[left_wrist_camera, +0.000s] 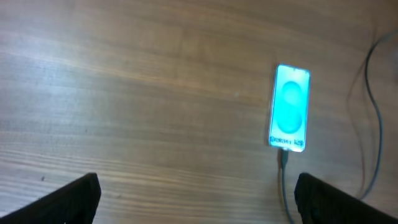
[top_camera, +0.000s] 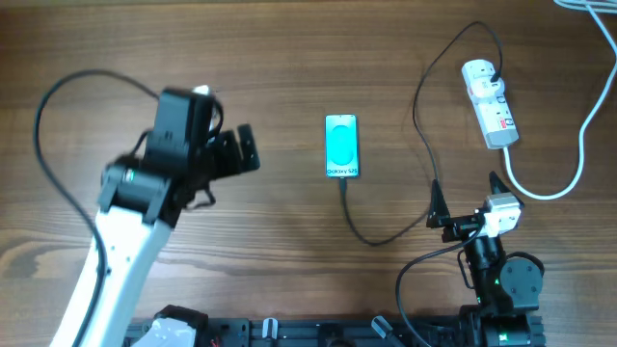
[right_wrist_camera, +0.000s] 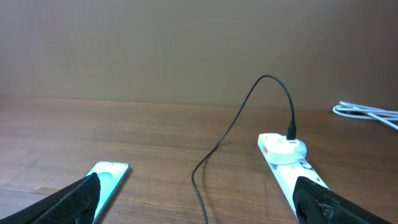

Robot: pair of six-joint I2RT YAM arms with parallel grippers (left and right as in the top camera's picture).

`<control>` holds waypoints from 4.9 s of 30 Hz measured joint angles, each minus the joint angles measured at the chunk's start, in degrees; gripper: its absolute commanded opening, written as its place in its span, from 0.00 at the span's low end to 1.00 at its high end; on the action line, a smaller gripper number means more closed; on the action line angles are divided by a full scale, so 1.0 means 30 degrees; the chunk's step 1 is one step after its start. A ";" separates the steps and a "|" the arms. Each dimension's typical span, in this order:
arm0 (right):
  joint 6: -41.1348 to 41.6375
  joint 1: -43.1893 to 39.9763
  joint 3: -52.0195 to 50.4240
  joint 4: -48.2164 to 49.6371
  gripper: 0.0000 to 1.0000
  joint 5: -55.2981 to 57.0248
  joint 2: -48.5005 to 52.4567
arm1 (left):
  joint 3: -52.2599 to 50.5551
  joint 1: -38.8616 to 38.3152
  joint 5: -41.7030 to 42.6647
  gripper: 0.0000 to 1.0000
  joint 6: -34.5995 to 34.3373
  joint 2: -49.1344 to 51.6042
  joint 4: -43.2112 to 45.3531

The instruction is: Plug charger to phone and switch on socket

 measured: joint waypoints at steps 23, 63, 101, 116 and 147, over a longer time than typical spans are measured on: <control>0.0000 0.0000 0.0000 -0.0007 1.00 0.0000 0.0000 | -1.0506 0.3519 0.2834 1.00 0.0277 -1.4484 0.2776; 0.0000 0.0000 0.0000 0.0000 1.00 0.0000 0.0000 | -1.9074 0.5515 0.3534 1.00 0.4313 -2.2192 1.3697; 0.0007 0.0000 0.0000 0.0000 1.00 0.0000 0.0000 | -2.1981 0.5588 0.1362 1.00 0.8779 -2.2265 1.7005; 0.0000 0.0000 0.0000 0.0000 1.00 0.0000 0.0000 | -2.1981 0.5428 -0.0619 1.00 0.7417 -2.2265 1.7005; 0.0000 0.0000 0.0000 0.0000 1.00 0.0000 0.0000 | -2.1981 0.5457 0.0452 1.00 0.7635 -2.2265 1.6939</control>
